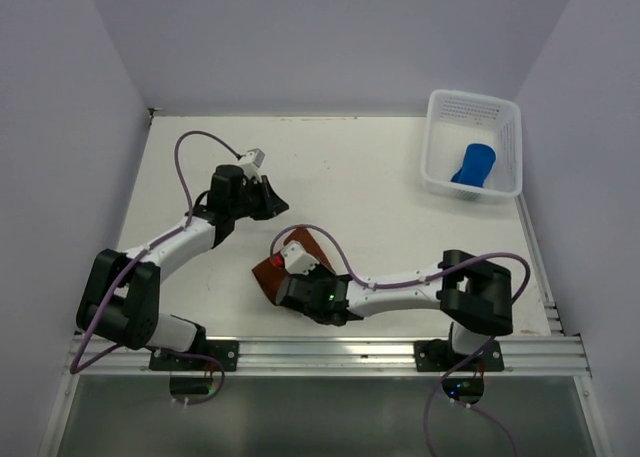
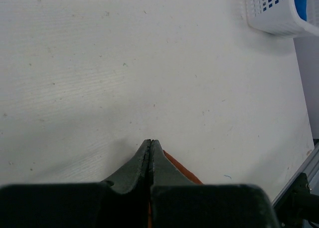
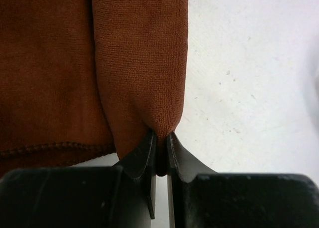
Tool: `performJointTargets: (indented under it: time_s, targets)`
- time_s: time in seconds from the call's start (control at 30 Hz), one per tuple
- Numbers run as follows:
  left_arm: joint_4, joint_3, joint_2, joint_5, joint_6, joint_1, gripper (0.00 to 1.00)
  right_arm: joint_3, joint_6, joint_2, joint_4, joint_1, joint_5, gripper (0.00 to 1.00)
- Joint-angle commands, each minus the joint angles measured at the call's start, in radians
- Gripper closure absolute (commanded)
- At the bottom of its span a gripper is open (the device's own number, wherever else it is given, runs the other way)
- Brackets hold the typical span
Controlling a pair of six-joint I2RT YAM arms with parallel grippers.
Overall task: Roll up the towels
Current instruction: Roll the towel
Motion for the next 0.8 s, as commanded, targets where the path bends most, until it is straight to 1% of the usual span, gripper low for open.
performJointTargets:
  time_s: [0.0,0.17,0.33,0.5,0.77]
  targets:
    - [-0.027,0.002,-0.061,-0.035,0.041,0.005,1.00,0.120,0.012,0.099,-0.156,0.070,0.225,1.00]
    - [-0.032,-0.024,-0.102,-0.032,0.038,0.007,1.00,0.219,-0.016,0.200,-0.188,0.152,0.265,1.00]
    - [-0.024,-0.046,-0.134,-0.015,0.026,0.007,1.00,0.317,-0.043,0.328,-0.279,0.208,0.325,1.00]
    - [-0.006,-0.080,-0.176,0.010,0.010,0.005,1.00,0.351,-0.059,0.362,-0.271,0.225,0.281,1.00]
    - [0.020,-0.166,-0.274,0.016,0.033,0.004,1.00,0.411,-0.118,0.411,-0.254,0.232,0.236,1.00]
